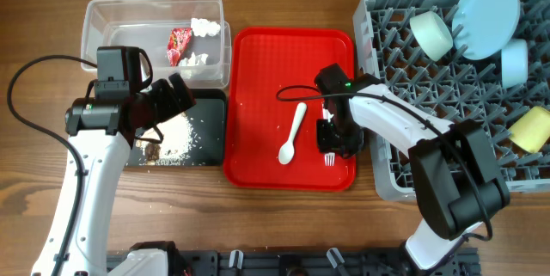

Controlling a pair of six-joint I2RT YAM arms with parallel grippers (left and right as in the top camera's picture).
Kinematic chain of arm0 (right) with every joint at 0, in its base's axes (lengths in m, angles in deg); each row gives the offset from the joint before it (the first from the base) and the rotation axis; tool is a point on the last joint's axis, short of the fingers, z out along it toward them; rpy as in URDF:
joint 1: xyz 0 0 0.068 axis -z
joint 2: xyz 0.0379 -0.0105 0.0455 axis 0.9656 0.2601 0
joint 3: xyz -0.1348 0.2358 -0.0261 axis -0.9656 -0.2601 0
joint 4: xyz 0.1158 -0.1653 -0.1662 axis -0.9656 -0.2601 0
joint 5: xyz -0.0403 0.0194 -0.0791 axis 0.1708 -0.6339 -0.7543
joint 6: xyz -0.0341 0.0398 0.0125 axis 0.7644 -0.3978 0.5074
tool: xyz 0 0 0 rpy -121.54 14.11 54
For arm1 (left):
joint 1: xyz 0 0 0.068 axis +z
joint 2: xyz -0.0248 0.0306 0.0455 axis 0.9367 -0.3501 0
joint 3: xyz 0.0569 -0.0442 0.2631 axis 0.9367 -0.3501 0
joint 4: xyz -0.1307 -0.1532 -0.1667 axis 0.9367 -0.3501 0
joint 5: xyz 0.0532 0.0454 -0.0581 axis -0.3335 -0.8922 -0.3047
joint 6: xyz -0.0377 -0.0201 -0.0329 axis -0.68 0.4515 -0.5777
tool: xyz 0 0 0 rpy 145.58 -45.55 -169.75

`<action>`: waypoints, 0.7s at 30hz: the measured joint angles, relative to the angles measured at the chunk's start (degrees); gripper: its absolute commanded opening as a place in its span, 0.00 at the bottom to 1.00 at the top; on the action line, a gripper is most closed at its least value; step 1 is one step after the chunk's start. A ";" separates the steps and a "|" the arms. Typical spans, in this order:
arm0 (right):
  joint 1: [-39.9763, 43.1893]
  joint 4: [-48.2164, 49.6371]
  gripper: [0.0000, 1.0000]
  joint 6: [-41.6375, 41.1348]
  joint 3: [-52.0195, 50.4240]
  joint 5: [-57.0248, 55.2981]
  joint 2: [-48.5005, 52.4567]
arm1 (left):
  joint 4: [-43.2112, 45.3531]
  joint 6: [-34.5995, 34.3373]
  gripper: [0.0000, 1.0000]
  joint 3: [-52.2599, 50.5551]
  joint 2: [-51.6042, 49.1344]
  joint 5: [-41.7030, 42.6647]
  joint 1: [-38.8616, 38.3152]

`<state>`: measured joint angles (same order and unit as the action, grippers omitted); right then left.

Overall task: Sort waste into correct bins and load items into the dishwasher rack
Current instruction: 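Close the right gripper on the white fork handle and lift it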

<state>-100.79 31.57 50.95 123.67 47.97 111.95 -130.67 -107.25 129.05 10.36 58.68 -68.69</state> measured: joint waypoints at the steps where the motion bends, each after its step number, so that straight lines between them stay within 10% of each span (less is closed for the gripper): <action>1: 0.00 0.17 0.38 -0.04 0.00 0.00 0.00 | 0.00 0.00 1.00 0.00 0.00 0.00 0.00; 21: -1.64 2.21 0.33 -1.51 -0.79 -0.74 -0.59 | -0.02 0.00 1.00 0.00 0.00 0.00 0.00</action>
<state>-102.43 33.78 49.44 122.88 47.23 111.36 -130.70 -107.25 129.05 10.36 58.68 -68.69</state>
